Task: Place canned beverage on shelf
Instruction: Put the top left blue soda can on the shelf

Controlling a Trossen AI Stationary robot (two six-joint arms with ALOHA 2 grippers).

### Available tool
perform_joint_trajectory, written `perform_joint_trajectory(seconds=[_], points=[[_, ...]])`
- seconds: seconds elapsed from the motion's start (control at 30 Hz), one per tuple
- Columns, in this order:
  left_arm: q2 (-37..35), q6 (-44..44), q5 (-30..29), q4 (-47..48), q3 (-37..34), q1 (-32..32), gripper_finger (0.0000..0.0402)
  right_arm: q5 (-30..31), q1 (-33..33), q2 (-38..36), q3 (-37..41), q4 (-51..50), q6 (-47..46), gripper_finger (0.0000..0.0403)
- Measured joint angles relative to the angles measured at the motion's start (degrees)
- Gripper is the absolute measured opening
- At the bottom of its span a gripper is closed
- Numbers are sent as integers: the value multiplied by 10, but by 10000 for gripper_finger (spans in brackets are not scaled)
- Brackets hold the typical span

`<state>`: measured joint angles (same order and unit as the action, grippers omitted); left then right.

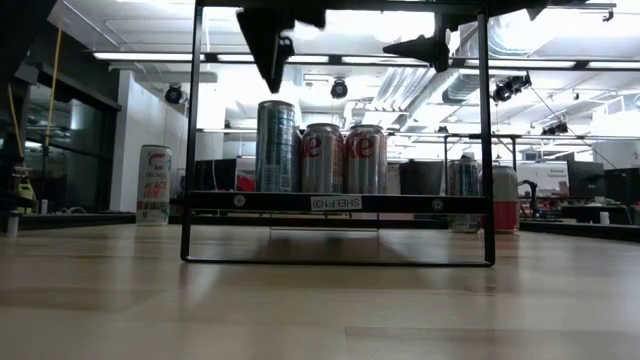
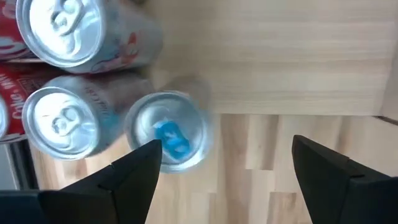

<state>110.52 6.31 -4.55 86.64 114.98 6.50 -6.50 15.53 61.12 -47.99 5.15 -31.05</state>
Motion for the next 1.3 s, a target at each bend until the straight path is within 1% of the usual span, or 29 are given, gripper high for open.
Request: perform_joint_trajectory(seconds=[0.2,0.3,0.37,0.43,0.5,0.6,0.67,0.77,0.83,0.97,1.0,1.03,1.07,1.17,1.3], points=[[-52,-12,5,-3,-1,-28,296,1,0,0,0,-2,0,397],[-93,-10,43,-51,-32,-40,296,3,0,0,0,-2,0,397],[-125,-13,68,-94,-70,-46,296,3,0,0,0,-2,0,397],[-159,-24,70,-143,-124,-53,296,3,0,0,0,-2,0,397],[-190,-38,57,-185,-188,-56,296,3,0,0,0,-2,0,397],[-232,-74,18,-270,-291,-60,286,3,0,0,0,-4,4,397],[-251,-94,3,-327,-354,-62,269,3,0,0,0,-11,6,397],[-263,-118,1,-401,-430,-64,219,3,0,0,0,-19,5,397],[-264,-128,-13,-442,-465,-67,170,3,0,0,0,-26,6,397],[-264,-132,-36,-500,-514,-71,41,3,0,0,0,-27,5,397],[-264,-133,-37,-512,-524,-71,22,3,0,0,0,-27,5,397],[-264,-137,-39,-525,-533,-71,13,3,0,0,0,-27,5,397],[-264,-138,-48,-535,-541,-71,14,3,0,0,0,-27,5,397],[-264,-129,-88,-546,-551,-71,7,5,1,0,0,-27,5,397],[-264,-122,-97,-596,-569,-63,4,20,1,0,0,-27,6,397]])
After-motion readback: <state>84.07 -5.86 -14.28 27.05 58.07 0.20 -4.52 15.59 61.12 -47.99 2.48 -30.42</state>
